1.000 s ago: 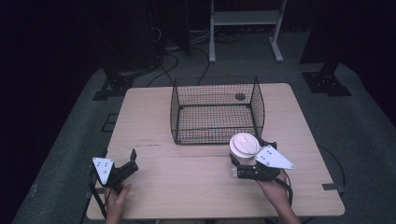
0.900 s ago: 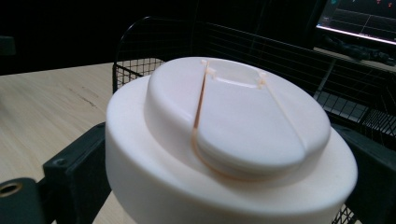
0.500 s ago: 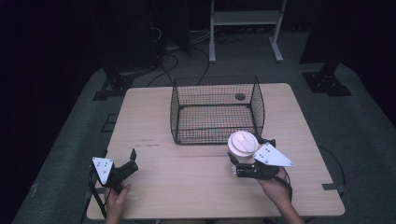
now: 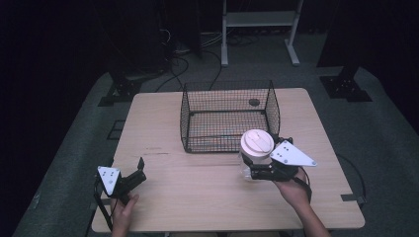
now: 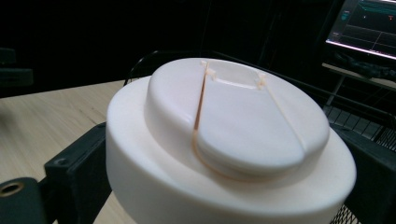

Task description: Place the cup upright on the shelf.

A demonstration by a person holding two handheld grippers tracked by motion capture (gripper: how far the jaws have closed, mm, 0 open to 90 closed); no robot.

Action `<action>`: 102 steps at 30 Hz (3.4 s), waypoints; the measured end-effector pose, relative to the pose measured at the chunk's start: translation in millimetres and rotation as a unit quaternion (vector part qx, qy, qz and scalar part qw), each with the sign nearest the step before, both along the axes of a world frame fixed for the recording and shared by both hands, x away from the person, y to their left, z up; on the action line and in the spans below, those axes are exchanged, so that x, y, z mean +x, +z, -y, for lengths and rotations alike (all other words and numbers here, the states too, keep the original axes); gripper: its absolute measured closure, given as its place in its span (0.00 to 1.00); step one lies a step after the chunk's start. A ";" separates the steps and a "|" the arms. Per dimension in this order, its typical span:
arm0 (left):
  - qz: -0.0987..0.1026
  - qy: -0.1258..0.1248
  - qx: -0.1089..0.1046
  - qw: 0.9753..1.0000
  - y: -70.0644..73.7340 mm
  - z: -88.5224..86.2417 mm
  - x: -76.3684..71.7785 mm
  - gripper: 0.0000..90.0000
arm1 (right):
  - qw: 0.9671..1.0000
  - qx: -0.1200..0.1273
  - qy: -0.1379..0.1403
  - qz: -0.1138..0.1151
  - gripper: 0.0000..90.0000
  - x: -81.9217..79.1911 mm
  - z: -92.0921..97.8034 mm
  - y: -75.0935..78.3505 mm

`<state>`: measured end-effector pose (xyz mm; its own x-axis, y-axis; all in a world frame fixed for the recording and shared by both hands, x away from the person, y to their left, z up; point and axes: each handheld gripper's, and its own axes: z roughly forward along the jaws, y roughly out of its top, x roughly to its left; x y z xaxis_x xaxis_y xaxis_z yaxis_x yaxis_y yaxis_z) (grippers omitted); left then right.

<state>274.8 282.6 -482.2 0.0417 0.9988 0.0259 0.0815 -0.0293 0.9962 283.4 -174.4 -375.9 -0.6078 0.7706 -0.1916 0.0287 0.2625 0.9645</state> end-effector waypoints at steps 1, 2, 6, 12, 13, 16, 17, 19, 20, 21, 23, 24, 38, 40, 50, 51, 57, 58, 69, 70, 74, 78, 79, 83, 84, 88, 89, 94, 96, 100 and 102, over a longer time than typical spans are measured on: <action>0.000 0.000 0.000 1.000 0.0 0.0 0.0 0.00 | 1.000 0.001 0.003 0.000 0.04 0.7 -0.3 2.5; 0.000 0.000 0.000 1.000 0.0 0.1 0.0 0.00 | 1.000 0.002 0.010 0.004 0.04 1.6 -1.4 8.1; 0.000 0.000 0.000 1.000 0.0 0.0 0.0 0.00 | 1.000 -0.003 0.012 0.009 0.04 2.3 -3.9 15.4; 0.000 -0.001 0.000 1.000 0.0 0.0 0.0 0.00 | 1.000 -0.004 0.020 0.014 0.04 8.7 -8.9 30.9; -0.001 -0.001 0.000 1.000 0.1 0.0 0.0 0.00 | 1.000 -0.005 0.023 0.015 0.04 11.2 -10.6 35.9; 0.000 0.000 -0.003 1.000 0.1 -0.3 0.2 0.00 | 0.999 -0.008 0.026 0.016 0.04 16.1 -12.8 43.0; 0.000 0.000 -0.003 1.000 0.1 -0.3 0.2 0.00 | 0.999 -0.008 0.026 0.016 0.04 16.1 -12.8 43.0; 0.000 0.000 -0.002 1.000 0.1 -0.3 0.1 0.00 | 0.999 -0.008 0.028 0.016 0.04 19.9 -14.0 47.3; 0.000 -0.001 -0.001 1.000 0.1 -0.2 0.2 0.00 | 0.999 -0.008 0.029 0.018 0.04 21.5 -14.7 49.3; 0.000 -0.001 0.000 1.000 0.1 -0.1 0.3 0.00 | 0.999 -0.006 0.034 0.020 0.04 24.2 -16.3 52.3; 0.000 -0.001 -0.001 1.000 0.1 -0.2 0.3 0.00 | 0.999 -0.006 0.034 0.023 0.04 26.7 -18.0 55.5; 0.000 -0.001 -0.002 1.000 0.1 -0.1 0.2 0.00 | 0.999 -0.006 0.035 0.023 0.04 27.7 -18.8 56.7; 0.001 -0.001 -0.001 1.000 0.1 0.1 0.1 0.00 | 0.999 -0.007 0.038 0.031 0.04 45.4 -31.1 80.4; 0.000 0.000 -0.002 1.000 0.1 0.2 0.2 0.00 | 0.999 -0.010 0.038 0.031 0.04 48.2 -33.4 81.5; 0.001 0.001 -0.003 1.000 0.1 -0.2 0.3 0.00 | 0.999 -0.011 0.035 0.036 0.04 65.2 -43.0 90.8; 0.001 0.001 -0.004 1.000 0.1 -0.3 0.4 0.00 | 0.999 -0.011 0.036 0.034 0.04 66.7 -43.7 91.4; 0.001 0.000 -0.004 1.000 0.1 -0.5 0.2 0.00 | 0.999 -0.010 0.030 0.037 0.04 78.9 -47.5 96.2; 0.001 0.000 -0.005 1.000 0.1 -0.6 0.2 0.00 | 0.999 -0.010 0.028 0.036 0.04 81.9 -47.9 97.0; 0.002 0.001 -0.008 1.000 0.1 -1.4 0.3 0.00 | 0.999 -0.018 0.016 0.033 0.04 108.8 -57.2 100.0; 0.002 0.001 -0.008 1.000 0.1 -1.4 0.3 0.00 | 0.999 -0.020 0.016 0.032 0.04 110.6 -58.1 100.1; 0.001 0.000 -0.009 1.000 0.1 -1.8 0.3 0.00 | 0.999 -0.022 0.017 0.033 0.04 116.9 -62.0 100.0; 0.001 0.001 -0.009 1.000 0.1 -1.7 0.1 0.00 | 0.999 -0.018 0.013 0.033 0.04 126.5 -66.1 98.0; 0.002 0.001 -0.010 1.000 0.1 -1.7 0.2 0.00 | 0.999 -0.017 0.012 0.029 0.04 128.6 -66.7 97.3; 0.001 0.001 -0.011 1.000 0.1 -1.9 0.2 0.00 | 0.999 -0.016 0.008 0.028 0.04 134.9 -67.8 94.4; 0.002 0.000 -0.011 1.000 0.1 -1.9 0.2 0.00 | 0.999 -0.014 0.008 0.028 0.04 138.0 -68.3 92.8; 0.001 0.000 -0.011 1.000 0.1 -2.1 0.2 0.00 | 1.000 -0.014 0.003 0.025 0.04 148.1 -70.9 86.2; 0.001 0.000 -0.011 1.000 0.0 -2.1 0.2 0.00 | 1.000 -0.014 0.002 0.023 0.04 149.9 -71.4 84.8; 0.001 0.000 -0.012 1.000 0.0 -2.5 0.2 0.00 | 1.000 -0.010 -0.003 0.011 0.04 162.0 -74.2 75.2; 0.002 -0.001 -0.013 1.000 0.0 -2.6 0.2 0.00 | 1.000 -0.014 -0.006 0.010 0.04 166.2 -75.4 70.9; 0.002 -0.001 -0.013 1.000 0.0 -2.7 0.2 0.00 | 1.000 -0.018 -0.003 0.007 0.04 173.1 -76.8 64.1; 0.001 -0.001 -0.013 1.000 0.0 -2.8 0.1 0.00 | 1.000 -0.016 -0.002 0.006 0.04 176.1 -77.8 60.9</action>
